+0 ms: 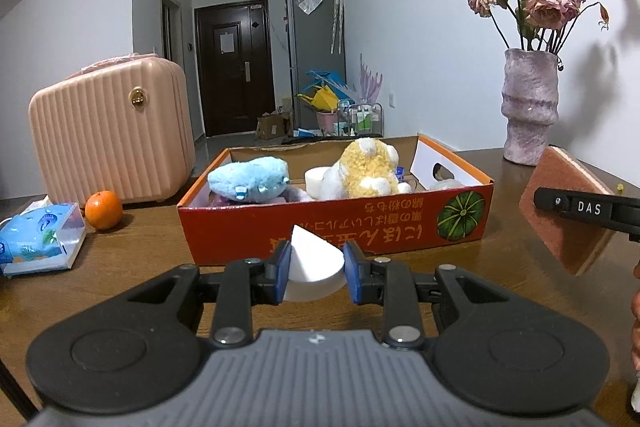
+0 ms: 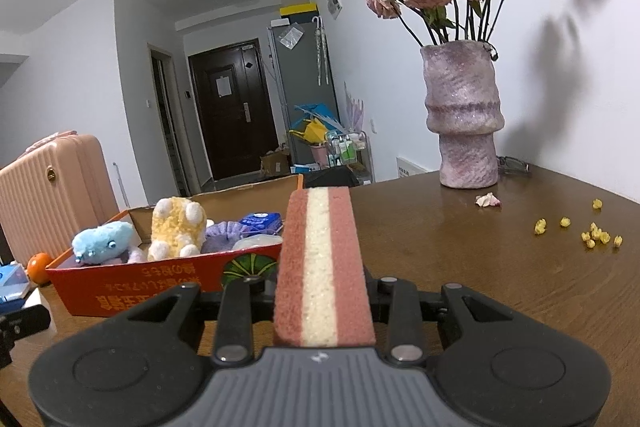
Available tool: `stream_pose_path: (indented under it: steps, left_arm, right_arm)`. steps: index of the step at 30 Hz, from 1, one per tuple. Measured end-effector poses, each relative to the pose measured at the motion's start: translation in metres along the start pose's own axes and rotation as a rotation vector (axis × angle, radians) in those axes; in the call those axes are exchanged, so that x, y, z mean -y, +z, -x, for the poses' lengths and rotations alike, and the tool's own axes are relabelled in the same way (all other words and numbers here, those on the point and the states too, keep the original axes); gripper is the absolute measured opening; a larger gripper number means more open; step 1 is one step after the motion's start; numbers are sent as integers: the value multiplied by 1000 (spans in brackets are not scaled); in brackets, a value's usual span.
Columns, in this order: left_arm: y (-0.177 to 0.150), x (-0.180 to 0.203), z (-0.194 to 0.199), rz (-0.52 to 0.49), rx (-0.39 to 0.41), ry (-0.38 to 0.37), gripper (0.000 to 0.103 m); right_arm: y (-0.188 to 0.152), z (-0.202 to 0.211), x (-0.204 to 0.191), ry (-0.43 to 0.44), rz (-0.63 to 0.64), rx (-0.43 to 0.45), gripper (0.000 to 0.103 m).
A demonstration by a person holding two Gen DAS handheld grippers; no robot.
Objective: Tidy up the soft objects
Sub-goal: 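Carry the white wedge and pink block in both grippers over the cardboard box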
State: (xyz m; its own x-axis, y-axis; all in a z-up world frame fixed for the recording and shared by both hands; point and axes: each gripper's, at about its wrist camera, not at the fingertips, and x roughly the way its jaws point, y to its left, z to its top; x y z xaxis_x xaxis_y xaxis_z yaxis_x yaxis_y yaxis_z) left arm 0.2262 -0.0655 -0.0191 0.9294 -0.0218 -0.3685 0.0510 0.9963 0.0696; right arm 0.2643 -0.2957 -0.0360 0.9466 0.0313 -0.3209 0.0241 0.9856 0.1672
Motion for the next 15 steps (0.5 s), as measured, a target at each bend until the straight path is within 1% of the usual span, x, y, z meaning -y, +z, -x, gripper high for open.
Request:
stream_pose_path:
  steps: [8, 15]
  left_arm:
    - [7, -1, 3, 2, 37, 9, 29]
    - [16, 1, 0, 15, 65, 7, 29]
  right_arm:
    - [1, 10, -10, 39, 25, 64, 31]
    - [0, 9, -23, 39, 49, 104, 31]
